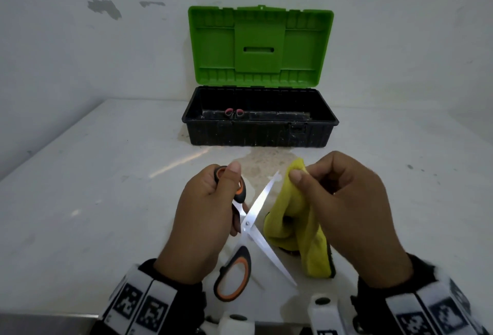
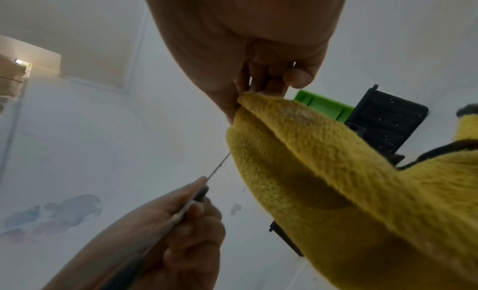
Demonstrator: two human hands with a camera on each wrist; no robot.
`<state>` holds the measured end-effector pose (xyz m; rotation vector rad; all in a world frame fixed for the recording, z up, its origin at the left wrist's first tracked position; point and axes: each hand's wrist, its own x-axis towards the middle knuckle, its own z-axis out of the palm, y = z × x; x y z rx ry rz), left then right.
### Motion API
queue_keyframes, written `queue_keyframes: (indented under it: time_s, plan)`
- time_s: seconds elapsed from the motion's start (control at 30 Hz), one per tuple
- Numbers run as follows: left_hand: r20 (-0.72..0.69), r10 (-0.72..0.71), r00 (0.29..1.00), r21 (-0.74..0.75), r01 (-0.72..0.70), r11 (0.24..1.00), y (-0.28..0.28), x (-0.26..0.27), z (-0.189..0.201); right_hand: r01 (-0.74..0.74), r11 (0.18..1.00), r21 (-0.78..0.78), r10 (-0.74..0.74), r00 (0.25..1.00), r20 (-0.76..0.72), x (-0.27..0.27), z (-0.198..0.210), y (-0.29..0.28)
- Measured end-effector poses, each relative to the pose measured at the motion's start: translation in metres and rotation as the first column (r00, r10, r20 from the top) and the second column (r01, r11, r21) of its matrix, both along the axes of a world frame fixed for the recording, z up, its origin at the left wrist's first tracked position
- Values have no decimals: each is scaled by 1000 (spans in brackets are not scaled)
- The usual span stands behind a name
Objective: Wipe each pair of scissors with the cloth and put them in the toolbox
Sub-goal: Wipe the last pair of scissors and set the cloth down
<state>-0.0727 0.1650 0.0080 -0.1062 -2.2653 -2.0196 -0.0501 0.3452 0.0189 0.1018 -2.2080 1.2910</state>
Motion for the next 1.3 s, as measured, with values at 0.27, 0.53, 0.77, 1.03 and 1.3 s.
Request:
queue_keyframes:
  time_s: [0.27,0.53,0.77,1.03,1.3]
  plan:
    - [92,-23,995,46,19,999,6,-2,3,-220,966,134,218,976,31,11,-11,-20]
    - [155,-62,986,112,45,993,2,0,4,-246,964,106,242,969,51,15,-12,-25]
    - [155,-97,983,85,85,993,1,2,2,-198,979,51,198,980,21,11,-10,-19]
    - [61,-129,990,43,126,991,1,2,7,-139,990,1,139,990,34,0,-8,-14]
    - [12,-174,985,9,174,985,-1,5,13,-98,989,-108,103,994,41,-14,-1,-6]
